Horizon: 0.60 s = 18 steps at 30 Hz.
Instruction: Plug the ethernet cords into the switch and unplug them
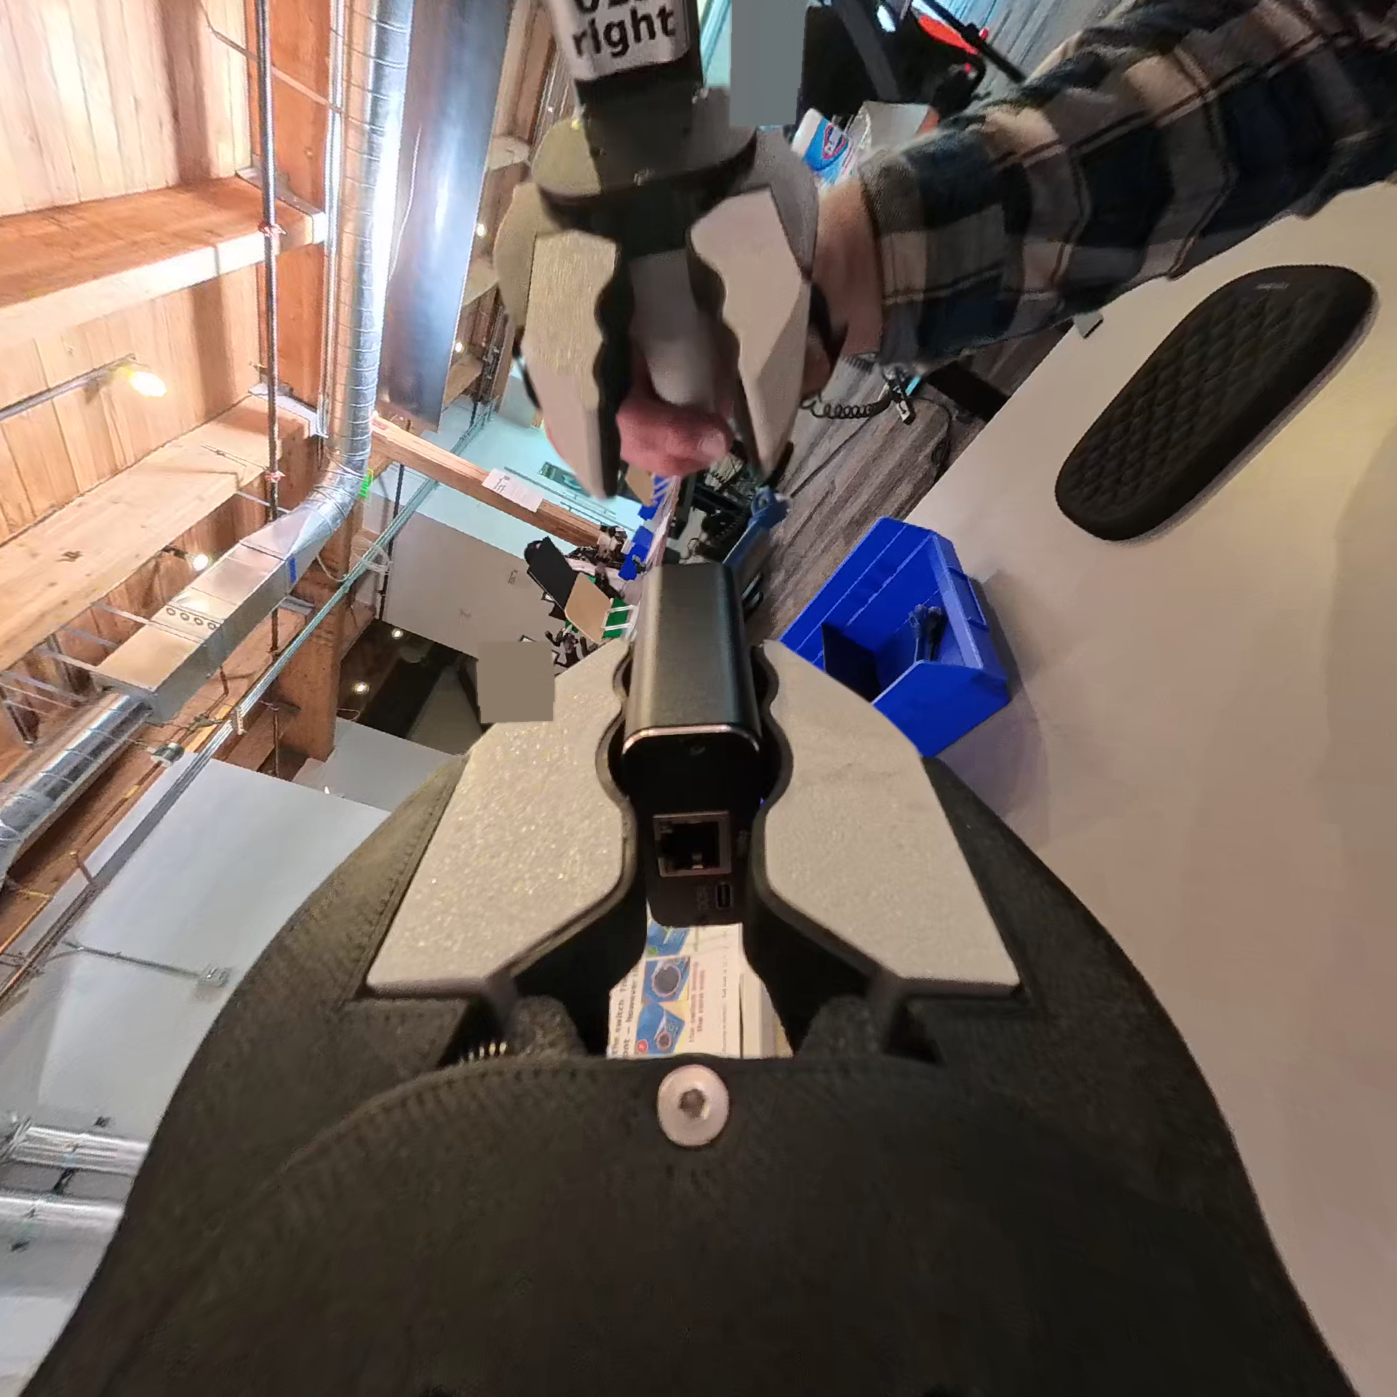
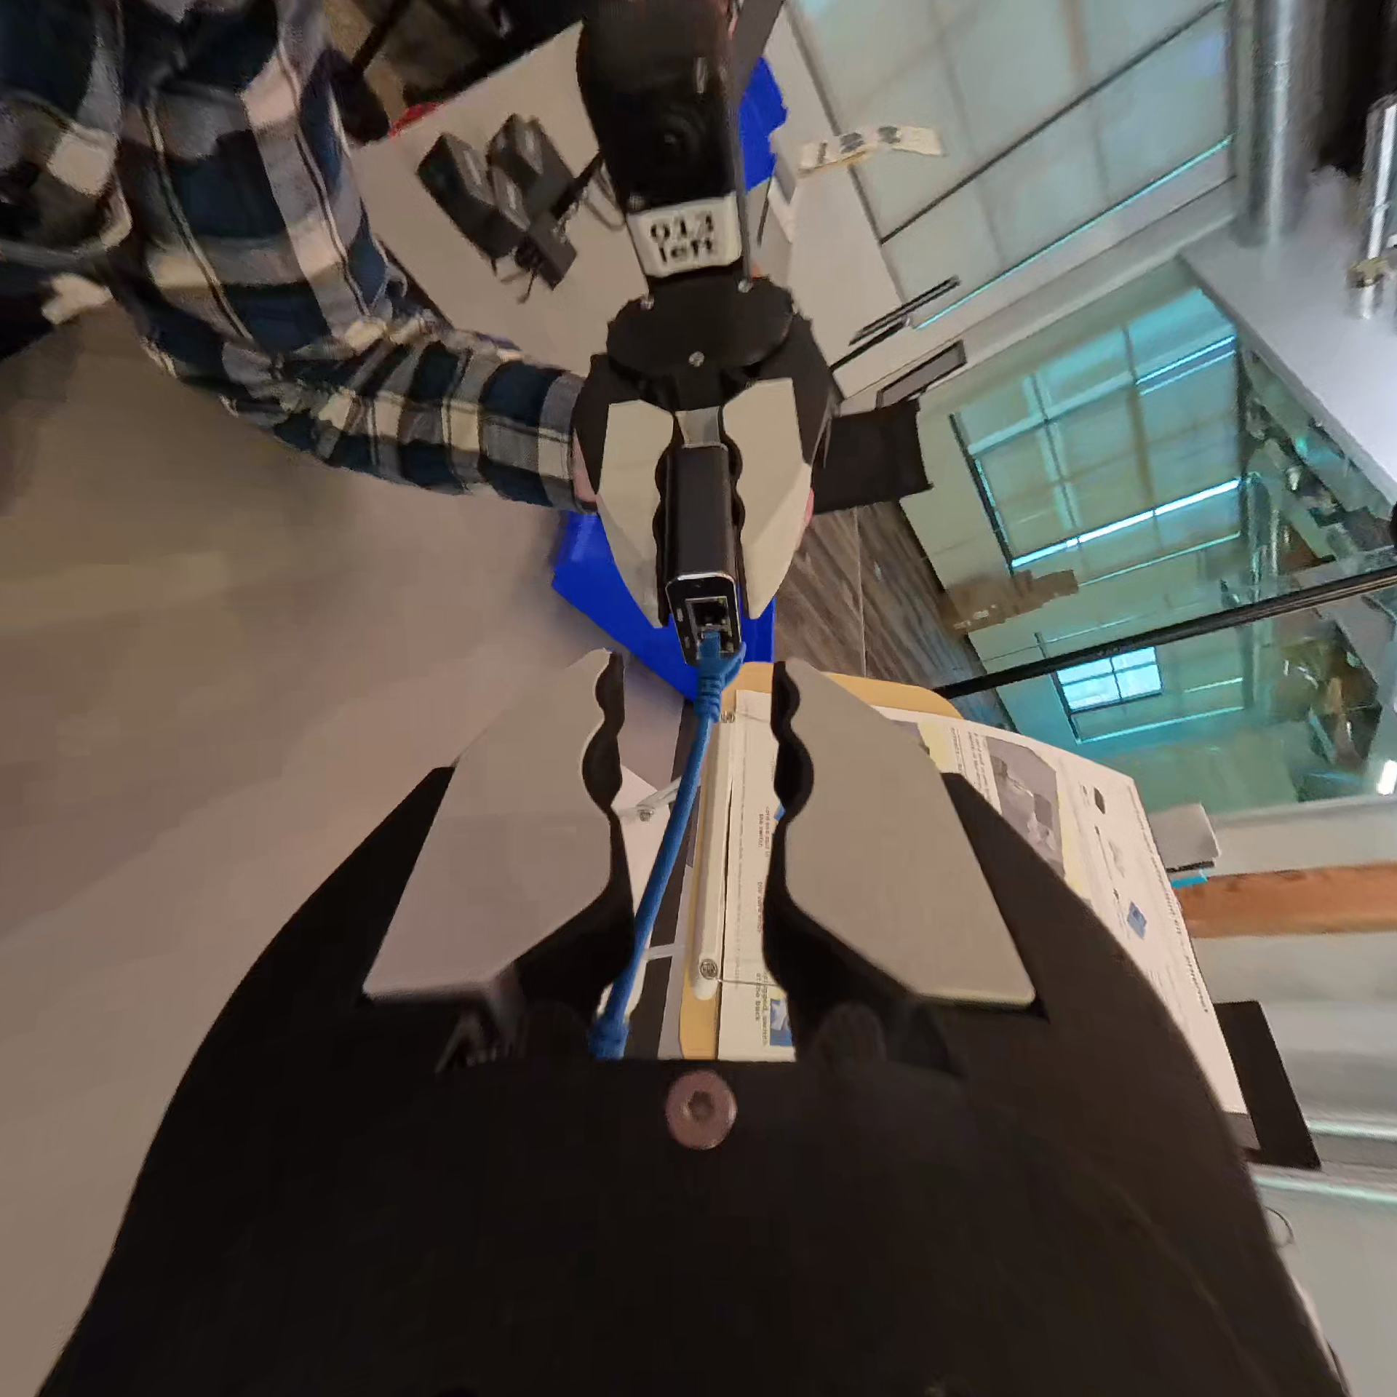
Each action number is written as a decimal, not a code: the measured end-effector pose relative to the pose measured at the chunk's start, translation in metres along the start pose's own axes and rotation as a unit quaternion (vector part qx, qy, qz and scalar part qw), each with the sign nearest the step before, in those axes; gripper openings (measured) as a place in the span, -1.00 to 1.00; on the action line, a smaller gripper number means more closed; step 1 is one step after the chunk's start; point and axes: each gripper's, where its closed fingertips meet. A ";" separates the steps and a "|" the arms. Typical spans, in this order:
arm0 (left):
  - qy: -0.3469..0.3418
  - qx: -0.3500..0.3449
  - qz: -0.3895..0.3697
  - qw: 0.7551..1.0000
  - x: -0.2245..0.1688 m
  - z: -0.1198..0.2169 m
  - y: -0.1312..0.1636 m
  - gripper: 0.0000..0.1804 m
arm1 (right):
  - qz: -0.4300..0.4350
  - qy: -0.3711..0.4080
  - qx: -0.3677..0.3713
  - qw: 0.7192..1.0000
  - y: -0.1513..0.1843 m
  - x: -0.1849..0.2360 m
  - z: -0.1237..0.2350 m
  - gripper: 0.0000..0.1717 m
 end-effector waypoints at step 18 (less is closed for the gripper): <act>0.013 -0.037 0.022 0.999 -0.003 -0.005 -0.010 -0.70 | 0.028 0.004 0.036 0.999 0.020 0.002 -0.037 -0.75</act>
Point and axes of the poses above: each gripper's, where its closed fingertips meet, z back along the fingers, y out of its underside, x = y × z across the jaws, and after that the axes turned 5 degrees about -z, right-handed
